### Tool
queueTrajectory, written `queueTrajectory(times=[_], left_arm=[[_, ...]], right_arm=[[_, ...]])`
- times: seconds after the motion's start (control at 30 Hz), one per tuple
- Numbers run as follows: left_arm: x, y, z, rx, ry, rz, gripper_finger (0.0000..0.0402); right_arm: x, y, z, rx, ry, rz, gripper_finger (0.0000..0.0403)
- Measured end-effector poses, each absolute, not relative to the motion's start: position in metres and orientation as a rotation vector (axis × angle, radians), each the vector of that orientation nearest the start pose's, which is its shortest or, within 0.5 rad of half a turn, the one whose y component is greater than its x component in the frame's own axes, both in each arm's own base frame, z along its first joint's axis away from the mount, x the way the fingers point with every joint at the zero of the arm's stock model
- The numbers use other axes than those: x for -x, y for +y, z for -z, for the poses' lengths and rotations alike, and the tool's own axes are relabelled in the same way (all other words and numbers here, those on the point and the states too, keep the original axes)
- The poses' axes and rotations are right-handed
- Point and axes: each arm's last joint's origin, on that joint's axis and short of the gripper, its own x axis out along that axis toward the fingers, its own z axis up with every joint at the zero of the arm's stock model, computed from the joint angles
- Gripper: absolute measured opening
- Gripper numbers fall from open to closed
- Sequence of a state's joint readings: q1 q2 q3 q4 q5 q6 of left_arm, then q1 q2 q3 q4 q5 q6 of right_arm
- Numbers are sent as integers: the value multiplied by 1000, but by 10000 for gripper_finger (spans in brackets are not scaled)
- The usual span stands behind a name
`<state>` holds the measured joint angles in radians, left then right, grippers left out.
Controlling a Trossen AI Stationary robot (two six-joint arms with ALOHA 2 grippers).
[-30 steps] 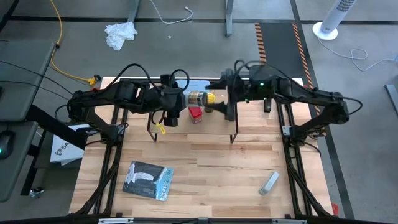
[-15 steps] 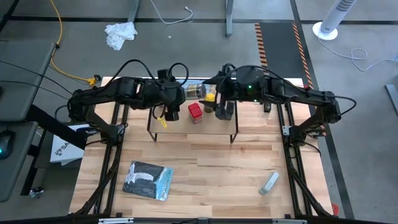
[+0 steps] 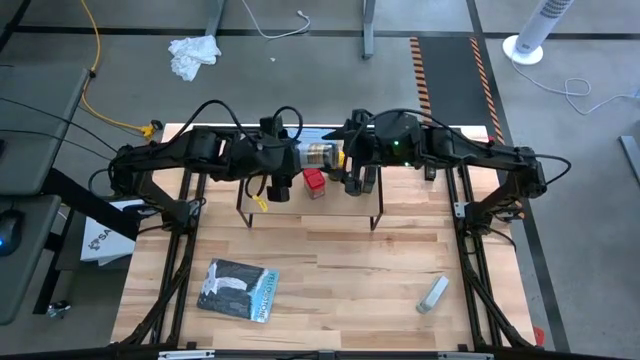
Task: Shelf spices
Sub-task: Remove the gold seasoning bottle from the shelf
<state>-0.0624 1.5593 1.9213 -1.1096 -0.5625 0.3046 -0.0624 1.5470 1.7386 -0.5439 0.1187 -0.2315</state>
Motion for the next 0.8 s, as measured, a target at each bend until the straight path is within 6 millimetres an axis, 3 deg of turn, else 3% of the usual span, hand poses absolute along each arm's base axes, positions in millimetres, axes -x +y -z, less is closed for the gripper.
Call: queueTrajectory(times=[0.2,0.43,0.8], left_arm=[[-295,-3,-450,-504,753,-372,268],[-295,-2,-450,-509,757,-371,268],[-292,-2,-450,-499,765,-377,278]], right_arm=[[-333,-21,-440,277,367,124,336],[-334,-16,-441,279,353,111,267],[-335,-13,-443,285,334,145,264]])
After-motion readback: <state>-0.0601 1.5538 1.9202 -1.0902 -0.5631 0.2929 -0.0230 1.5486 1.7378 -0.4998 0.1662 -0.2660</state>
